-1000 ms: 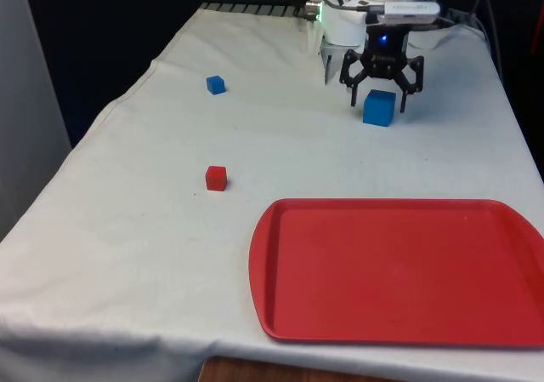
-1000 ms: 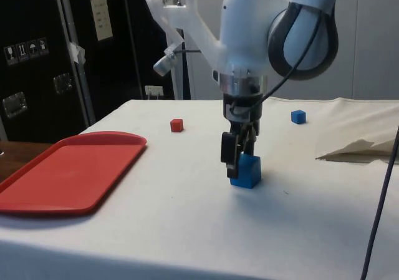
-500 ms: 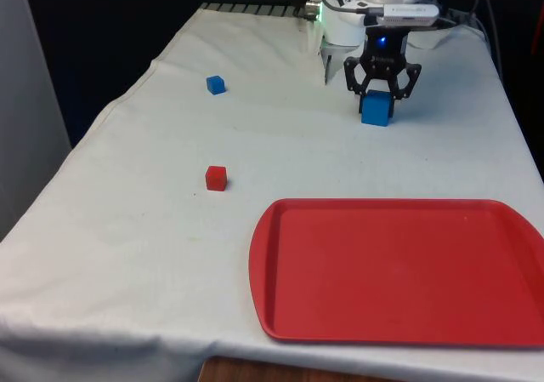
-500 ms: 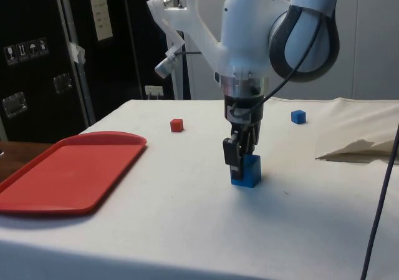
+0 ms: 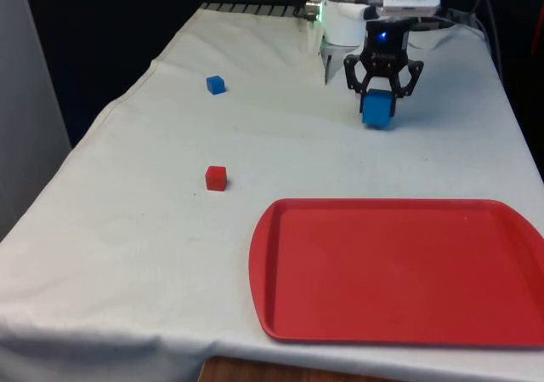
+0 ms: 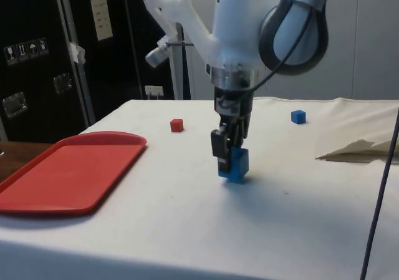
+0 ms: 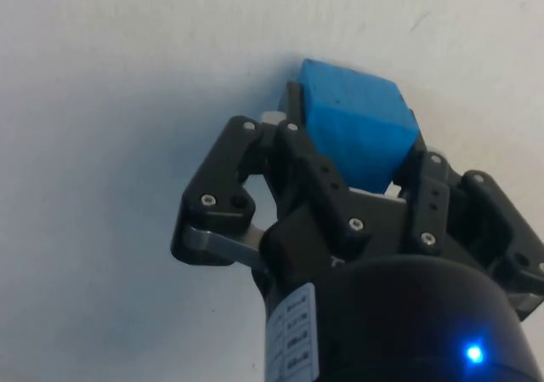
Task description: Pick up the largest block and place it onto the tray.
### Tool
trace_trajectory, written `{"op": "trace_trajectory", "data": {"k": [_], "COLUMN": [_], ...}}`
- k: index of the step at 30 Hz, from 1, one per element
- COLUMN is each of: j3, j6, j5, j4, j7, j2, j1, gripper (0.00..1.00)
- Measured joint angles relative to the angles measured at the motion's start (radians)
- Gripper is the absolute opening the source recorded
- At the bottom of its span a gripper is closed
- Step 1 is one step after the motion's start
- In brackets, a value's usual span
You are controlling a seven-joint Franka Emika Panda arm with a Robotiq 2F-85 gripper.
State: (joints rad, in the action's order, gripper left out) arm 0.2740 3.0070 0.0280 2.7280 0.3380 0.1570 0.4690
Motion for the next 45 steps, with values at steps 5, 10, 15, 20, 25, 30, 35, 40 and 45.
{"op": "trace_trajectory", "data": {"k": [5,10,15,20,25,30,35,40,45], "j3": [0.003,0.008,0.011,0.014,0.016,0.022,0.026,0.028,0.030], "j6": [-0.047,-0.095,-0.129,-0.169,-0.201,-0.236,-0.269,-0.297,-0.329], "j5": [0.000,0.000,0.000,0.000,0.000,0.000,0.000,0.000,0.000], "j4": [-0.037,-0.087,-0.122,-0.170,-0.212,-0.259,-0.305,-0.354,-0.418], "j7": [-0.005,-0.011,-0.014,-0.018,-0.019,-0.021,-0.021,-0.021,-0.021], "j2": [-0.021,-0.033,-0.040,-0.044,-0.044,-0.044,-0.043,-0.033,-0.011], "j1": [-0.007,-0.013,-0.017,-0.023,-0.026,-0.027,-0.030,-0.034,-0.038], "gripper": [0.00,0.00,0.00,0.00,0.00,0.00,0.00,0.00,0.00]}}
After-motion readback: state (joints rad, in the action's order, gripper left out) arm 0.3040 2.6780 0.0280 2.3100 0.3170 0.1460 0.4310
